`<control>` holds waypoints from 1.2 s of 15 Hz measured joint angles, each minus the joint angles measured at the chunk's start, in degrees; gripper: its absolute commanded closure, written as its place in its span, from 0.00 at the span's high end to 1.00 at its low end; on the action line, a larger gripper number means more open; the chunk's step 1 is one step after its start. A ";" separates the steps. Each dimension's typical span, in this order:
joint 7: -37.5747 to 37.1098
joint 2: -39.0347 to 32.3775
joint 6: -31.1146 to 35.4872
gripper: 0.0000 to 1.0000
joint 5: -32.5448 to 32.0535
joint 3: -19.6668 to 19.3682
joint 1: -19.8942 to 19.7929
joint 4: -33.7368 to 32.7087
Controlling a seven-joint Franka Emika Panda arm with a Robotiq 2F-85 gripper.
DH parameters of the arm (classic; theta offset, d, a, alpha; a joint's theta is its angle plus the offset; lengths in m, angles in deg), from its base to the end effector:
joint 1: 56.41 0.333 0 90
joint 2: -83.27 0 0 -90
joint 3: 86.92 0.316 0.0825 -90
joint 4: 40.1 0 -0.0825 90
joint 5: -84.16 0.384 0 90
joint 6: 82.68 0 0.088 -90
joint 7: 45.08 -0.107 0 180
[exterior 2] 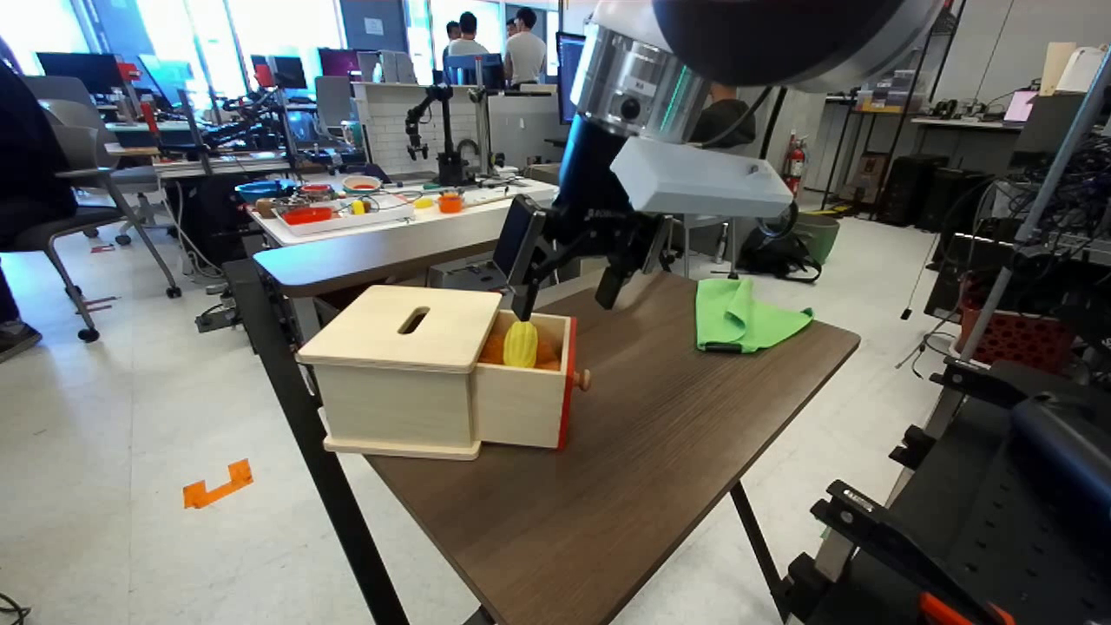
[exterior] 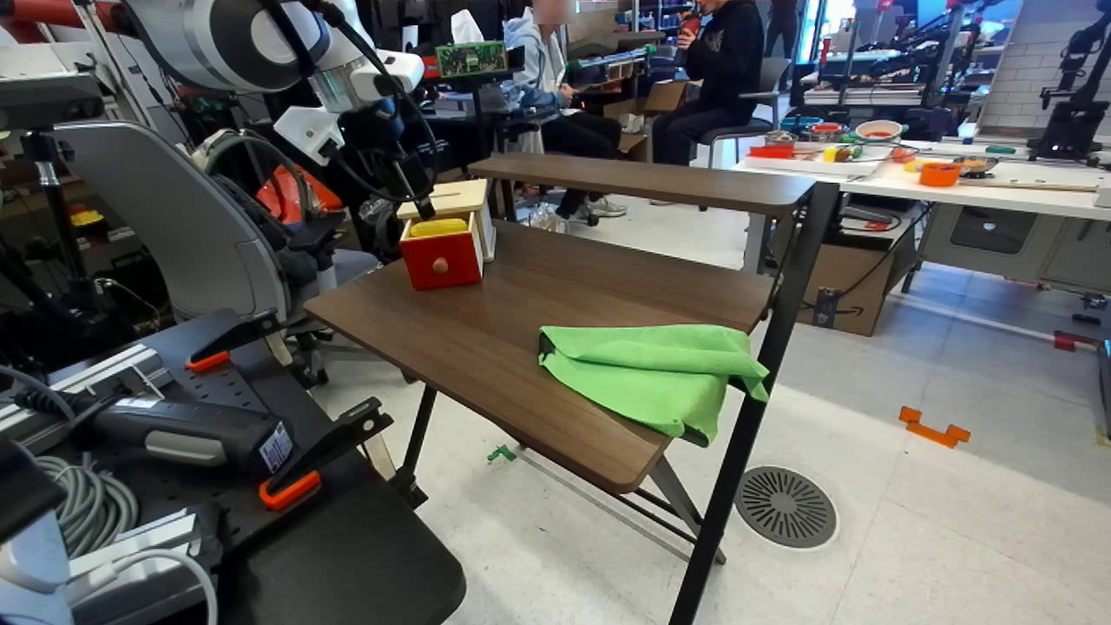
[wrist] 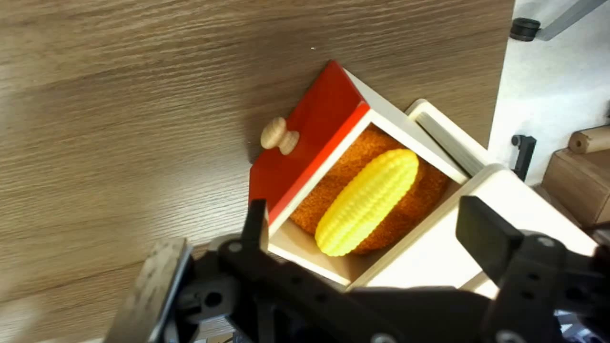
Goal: Open the drawer and then remove the yellow object that is inside the drawer and put it on the table
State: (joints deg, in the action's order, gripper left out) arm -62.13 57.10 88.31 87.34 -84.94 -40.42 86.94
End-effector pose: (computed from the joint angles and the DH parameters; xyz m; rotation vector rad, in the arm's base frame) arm 0.5496 0.1742 0.1996 -2.9869 0.0647 -0.4310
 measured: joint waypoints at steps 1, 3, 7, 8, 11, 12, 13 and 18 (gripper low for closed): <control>0.02 -0.35 0.00 1.00 0.58 0.68 -0.56 -0.35; 0.02 -1.35 0.00 1.00 1.09 1.67 -1.54 -1.18; 0.02 -3.77 0.00 1.00 1.28 1.87 -2.61 -3.21; 0.02 -4.50 0.00 1.00 1.28 1.87 -2.78 -3.86; 0.02 -6.63 0.00 1.00 1.28 1.87 -2.89 -5.89; 0.02 -7.28 0.00 0.99 1.28 1.87 -2.88 -6.60; 0.02 -7.84 -0.01 0.96 1.28 1.87 -2.89 -7.22; 0.12 -9.60 -0.14 0.45 1.28 1.62 -2.96 -9.52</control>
State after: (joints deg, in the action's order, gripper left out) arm -62.01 47.50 88.17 88.63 -83.32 -43.38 77.42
